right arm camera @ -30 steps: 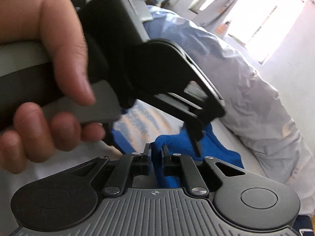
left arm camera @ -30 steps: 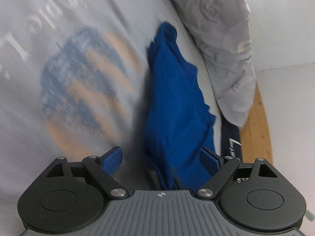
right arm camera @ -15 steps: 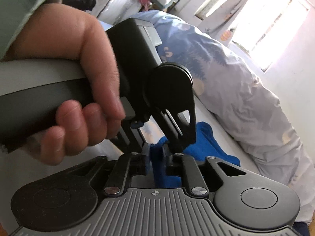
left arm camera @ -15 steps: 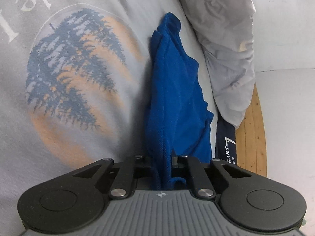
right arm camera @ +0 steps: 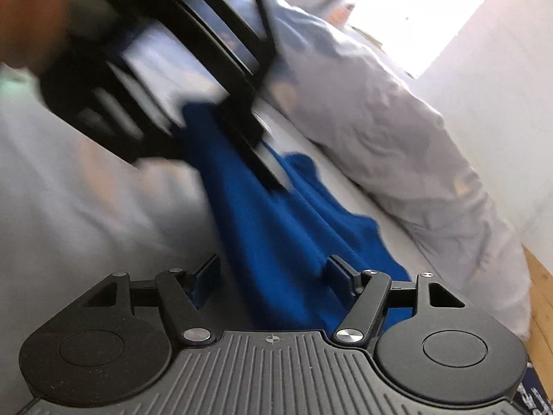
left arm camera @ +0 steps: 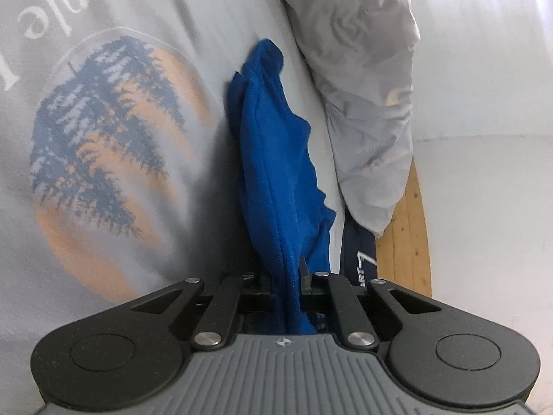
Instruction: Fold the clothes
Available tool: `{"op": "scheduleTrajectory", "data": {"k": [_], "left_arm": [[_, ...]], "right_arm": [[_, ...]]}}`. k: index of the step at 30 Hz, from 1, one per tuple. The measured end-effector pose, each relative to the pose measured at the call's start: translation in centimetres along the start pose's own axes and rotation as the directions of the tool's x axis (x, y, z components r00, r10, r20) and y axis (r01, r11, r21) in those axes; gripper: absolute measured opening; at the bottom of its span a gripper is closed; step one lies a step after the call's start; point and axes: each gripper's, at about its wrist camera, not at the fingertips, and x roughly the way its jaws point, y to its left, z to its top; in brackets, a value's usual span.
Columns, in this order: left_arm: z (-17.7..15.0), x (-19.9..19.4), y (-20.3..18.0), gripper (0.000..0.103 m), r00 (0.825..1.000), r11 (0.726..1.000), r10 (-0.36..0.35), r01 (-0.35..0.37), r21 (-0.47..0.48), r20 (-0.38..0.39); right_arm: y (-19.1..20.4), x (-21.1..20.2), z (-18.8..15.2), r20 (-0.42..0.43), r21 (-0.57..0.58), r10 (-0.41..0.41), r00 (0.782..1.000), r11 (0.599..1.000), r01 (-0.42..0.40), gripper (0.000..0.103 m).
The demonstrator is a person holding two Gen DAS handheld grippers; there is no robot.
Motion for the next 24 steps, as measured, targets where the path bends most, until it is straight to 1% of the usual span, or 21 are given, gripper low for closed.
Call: {"op": "scheduleTrajectory", "data": {"k": [4,8,11,15,17,19,21,24], "left_arm": [[0.2,-0.2,0.1,0.012,1.000,1.000,-0.023,0.023,-0.017,0.013],[0.2,-0.1,-0.2,0.012,0.999,0.999,-0.035,0.035,-0.014,0.012],[0.2,0.0,-0.3,0.012,0.999,0.999,-0.035,0.035,-0.012,0.009],[0.4,-0.1,0.2,0.012,0.999,0.999,-0.033,0.033,-0.033,0.018],[0.5,-0.1,0.4,0.012,0.999,0.999,-0.031,0.032,-0.038,0.022],[0.7,-0.2,0.4,0.012,0.999,0.999,-0.030,0.031,-0.042,0.027],[0.8,-0.2,0.4,0.012,0.999,0.999,-0.028,0.029,-0.043,0.030],[1.0,-0.2,0.4,0.012,0.999,0.999,-0.021,0.022,-0.046,0.034]], "right_arm": [[-2.9,0.8,-3.1,-0.051,-0.004,-0.105,0.993,0.994,0.105,0.070],[-6.8,-0.1,-7.9,-0.113,-0.063,-0.194,0.974,0.980,0.188,0.070],[-9.0,-1.3,-11.4,-0.130,-0.163,-0.214,0.968,0.968,0.192,0.071],[-11.2,-2.3,-14.9,-0.132,-0.287,-0.244,0.961,0.937,0.199,0.072],[-12.1,-2.3,-16.1,-0.140,-0.314,-0.264,0.954,0.926,0.210,0.073],[-13.0,-2.5,-17.2,-0.161,-0.334,-0.294,0.942,0.915,0.228,0.073],[-13.8,-2.7,-18.0,-0.183,-0.336,-0.307,0.934,0.912,0.235,0.073],[-14.0,-3.0,-19.1,-0.191,-0.358,-0.305,0.933,0.906,0.223,0.071]]}}
